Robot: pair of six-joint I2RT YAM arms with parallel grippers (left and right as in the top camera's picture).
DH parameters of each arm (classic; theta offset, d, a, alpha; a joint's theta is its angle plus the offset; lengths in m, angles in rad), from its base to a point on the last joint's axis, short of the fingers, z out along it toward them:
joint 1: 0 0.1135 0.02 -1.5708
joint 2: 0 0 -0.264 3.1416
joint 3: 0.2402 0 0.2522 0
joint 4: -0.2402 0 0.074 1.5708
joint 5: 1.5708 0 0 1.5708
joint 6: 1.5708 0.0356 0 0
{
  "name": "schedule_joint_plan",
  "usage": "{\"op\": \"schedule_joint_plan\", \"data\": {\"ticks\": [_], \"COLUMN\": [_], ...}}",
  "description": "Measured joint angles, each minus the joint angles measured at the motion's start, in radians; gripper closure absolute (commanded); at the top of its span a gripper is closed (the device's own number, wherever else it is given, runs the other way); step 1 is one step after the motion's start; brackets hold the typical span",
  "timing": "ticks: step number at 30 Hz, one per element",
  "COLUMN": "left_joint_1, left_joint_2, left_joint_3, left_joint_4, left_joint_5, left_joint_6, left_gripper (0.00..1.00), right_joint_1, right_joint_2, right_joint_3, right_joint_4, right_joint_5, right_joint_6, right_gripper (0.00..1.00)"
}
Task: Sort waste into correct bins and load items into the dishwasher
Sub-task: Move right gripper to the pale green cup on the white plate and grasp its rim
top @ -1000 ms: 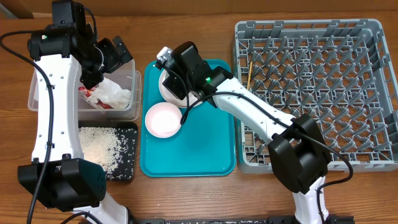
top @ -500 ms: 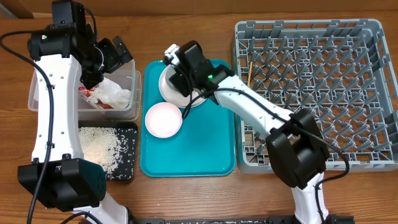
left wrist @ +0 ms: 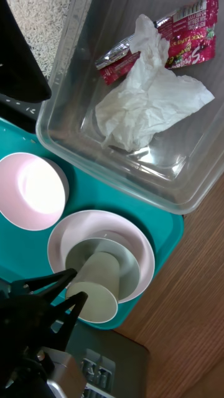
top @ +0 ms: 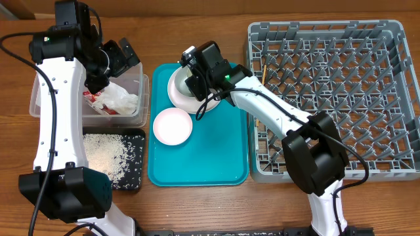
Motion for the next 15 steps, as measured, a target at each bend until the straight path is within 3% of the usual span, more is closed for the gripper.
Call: {"op": "schedule_joint_plan", "data": {"ticks": [5,15], "left_joint_1": [0.0,0.0], "left_joint_2": [0.0,0.0], "left_joint_3": [0.0,0.0], "left_joint_4": [0.0,0.0], "left_joint_5": [0.0,0.0], "left_joint_6": [0.0,0.0], "left_gripper": [0.0,0.0], "right_joint_1": [0.0,0.0], "right_joint_2": [0.0,0.0], "right_joint_3": [0.0,0.0], "right_joint_4": [0.0,-0.014], "right_joint_5": [-0.011,-0.015], "right_joint_6": [-0.002,0.003], "right_gripper": [0.68,0.76]}}
